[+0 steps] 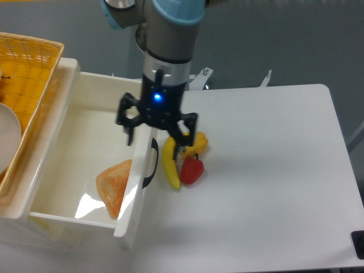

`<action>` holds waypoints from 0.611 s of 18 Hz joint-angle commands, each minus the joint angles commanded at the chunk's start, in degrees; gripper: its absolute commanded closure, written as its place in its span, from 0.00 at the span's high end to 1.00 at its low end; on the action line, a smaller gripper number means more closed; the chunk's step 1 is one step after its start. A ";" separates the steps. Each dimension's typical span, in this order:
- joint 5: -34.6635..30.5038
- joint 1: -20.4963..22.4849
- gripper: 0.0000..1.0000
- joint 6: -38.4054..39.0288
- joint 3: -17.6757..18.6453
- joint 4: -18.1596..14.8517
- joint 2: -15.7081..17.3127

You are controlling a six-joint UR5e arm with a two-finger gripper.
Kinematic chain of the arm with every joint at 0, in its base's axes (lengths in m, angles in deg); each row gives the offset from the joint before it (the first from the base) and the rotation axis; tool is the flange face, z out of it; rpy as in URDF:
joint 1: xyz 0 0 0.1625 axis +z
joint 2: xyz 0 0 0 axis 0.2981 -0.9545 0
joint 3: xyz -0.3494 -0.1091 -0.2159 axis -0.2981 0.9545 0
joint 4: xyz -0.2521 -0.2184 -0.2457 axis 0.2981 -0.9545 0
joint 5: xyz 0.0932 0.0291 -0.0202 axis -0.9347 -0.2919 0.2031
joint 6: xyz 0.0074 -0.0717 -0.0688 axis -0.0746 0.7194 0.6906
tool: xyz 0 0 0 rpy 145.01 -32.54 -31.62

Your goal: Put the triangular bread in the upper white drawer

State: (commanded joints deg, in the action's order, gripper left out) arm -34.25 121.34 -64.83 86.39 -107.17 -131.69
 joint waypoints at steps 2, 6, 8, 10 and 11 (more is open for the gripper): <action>0.17 2.20 1.00 -3.69 0.09 -0.17 -0.18; -0.35 5.80 1.00 -10.98 0.70 -0.44 -3.16; -0.62 8.17 1.00 -17.64 1.75 -0.53 -4.57; -0.61 10.28 1.00 -23.28 2.02 -0.53 -6.32; -0.62 11.25 1.00 -25.22 2.11 -0.53 -7.03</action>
State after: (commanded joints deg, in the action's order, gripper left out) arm -34.86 132.59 -90.04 88.50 -107.69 -138.72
